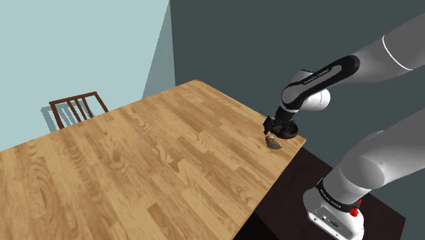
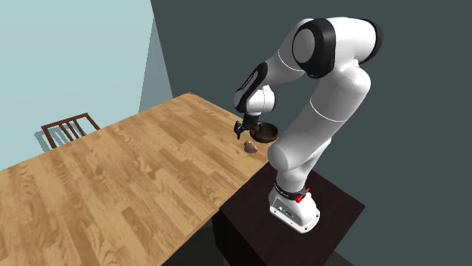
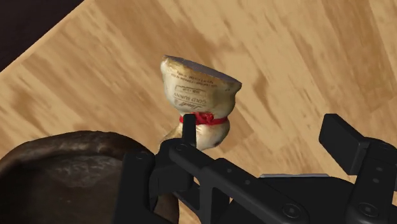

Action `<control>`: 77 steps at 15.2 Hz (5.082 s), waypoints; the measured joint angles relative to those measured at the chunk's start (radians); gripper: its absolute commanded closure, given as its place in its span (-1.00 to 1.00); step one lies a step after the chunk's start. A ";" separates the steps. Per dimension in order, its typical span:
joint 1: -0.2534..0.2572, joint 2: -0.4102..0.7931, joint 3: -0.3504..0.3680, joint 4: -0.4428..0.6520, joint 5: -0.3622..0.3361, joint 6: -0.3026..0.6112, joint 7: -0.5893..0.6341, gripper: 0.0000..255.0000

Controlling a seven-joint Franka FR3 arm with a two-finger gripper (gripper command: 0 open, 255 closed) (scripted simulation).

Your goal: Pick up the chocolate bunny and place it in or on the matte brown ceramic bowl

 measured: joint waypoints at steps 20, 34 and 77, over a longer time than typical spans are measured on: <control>0.081 0.218 0.047 0.045 0.162 0.194 0.011 1.00; 0.048 0.138 0.044 0.035 0.052 0.074 0.094 1.00; -0.044 0.178 0.010 0.146 -0.169 -0.037 0.192 1.00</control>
